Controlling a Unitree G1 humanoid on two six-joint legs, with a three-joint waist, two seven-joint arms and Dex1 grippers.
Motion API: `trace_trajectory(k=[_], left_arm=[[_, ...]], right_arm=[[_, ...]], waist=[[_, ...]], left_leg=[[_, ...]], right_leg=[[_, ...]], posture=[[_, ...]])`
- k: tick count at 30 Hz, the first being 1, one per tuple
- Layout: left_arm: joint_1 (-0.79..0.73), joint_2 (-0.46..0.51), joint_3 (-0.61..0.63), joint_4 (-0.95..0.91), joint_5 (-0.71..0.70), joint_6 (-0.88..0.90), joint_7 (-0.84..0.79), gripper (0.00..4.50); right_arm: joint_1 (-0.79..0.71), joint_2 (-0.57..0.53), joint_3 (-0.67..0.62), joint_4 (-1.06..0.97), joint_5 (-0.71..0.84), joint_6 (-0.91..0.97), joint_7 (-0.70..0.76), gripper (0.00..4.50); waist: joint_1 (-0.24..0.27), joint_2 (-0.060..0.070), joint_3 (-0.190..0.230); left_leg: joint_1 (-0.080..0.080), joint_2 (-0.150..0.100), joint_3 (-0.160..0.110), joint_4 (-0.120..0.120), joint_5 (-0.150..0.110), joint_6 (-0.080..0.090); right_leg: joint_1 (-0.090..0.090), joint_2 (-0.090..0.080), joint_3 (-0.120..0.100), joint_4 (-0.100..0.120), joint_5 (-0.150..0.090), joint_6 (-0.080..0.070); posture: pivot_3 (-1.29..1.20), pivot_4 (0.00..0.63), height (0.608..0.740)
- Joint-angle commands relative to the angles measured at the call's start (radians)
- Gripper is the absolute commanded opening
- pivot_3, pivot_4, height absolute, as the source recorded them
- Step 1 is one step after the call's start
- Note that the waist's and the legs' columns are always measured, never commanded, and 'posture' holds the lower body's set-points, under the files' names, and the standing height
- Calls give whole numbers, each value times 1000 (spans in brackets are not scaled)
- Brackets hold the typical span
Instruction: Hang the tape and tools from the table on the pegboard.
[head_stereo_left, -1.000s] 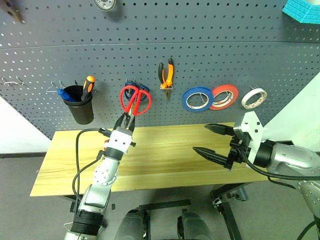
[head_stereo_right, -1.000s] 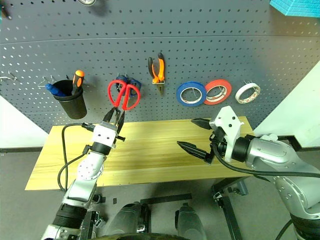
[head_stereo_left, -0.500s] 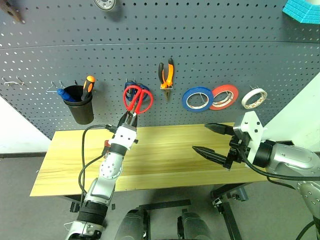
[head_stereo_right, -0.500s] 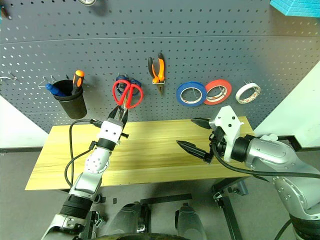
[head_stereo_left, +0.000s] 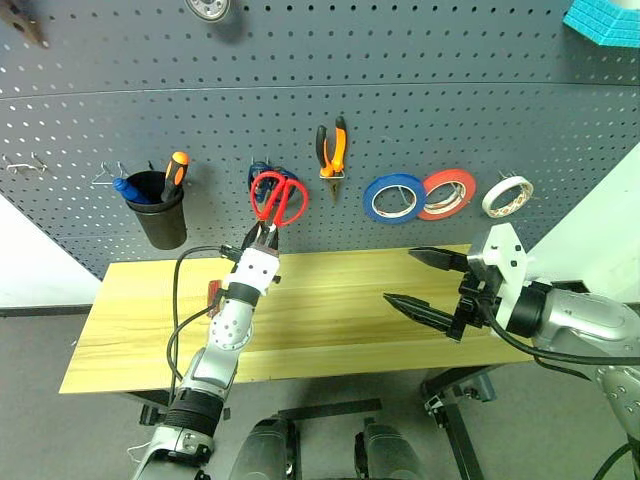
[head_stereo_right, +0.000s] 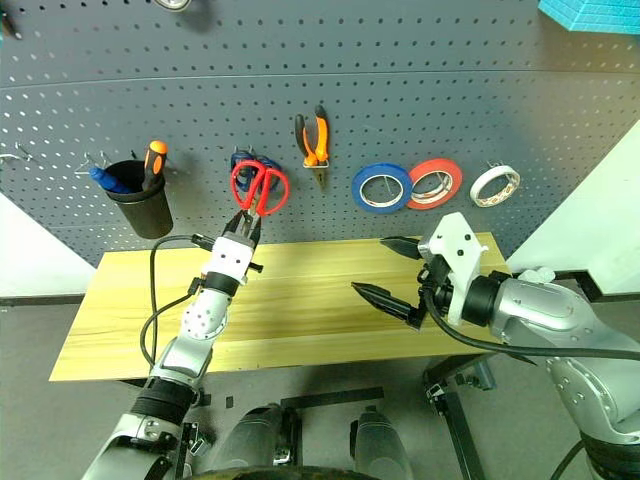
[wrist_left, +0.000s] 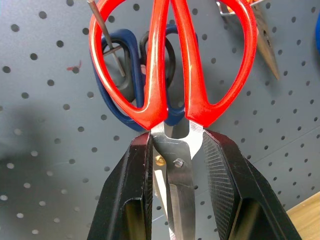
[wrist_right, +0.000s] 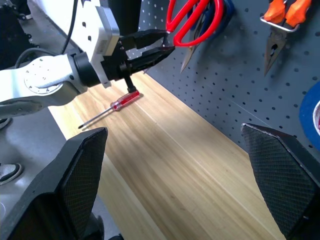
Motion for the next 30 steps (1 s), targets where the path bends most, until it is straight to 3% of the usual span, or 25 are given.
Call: trace_trajectory(k=[1, 15, 30], left_arm=[[-27, -1, 1, 5, 10, -35, 21, 1104], [-69, 13, 12, 82, 10, -59, 51, 1104], [-118, 17, 20, 197, 3, -82, 97, 1104]], right_arm=[[1, -2, -77, -28, 47, -23, 16, 4500], [113, 1, -267, -17, 135, -75, 93, 4500], [129, -9, -265, -23, 129, -93, 72, 4500]], waist=[[0, 0, 0], [-1, 0, 0], [-2, -1, -3]], left_leg=[[0, 0, 0, 0, 0, 0], [0, 0, 0, 1, 0, 0], [0, 0, 0, 1, 0, 0]], right_leg=[[0, 0, 0, 0, 0, 0], [0, 0, 0, 1, 0, 0], [0, 0, 0, 1, 0, 1]], posture=[[-42, 99, 740], [-60, 100, 740], [-73, 91, 740]])
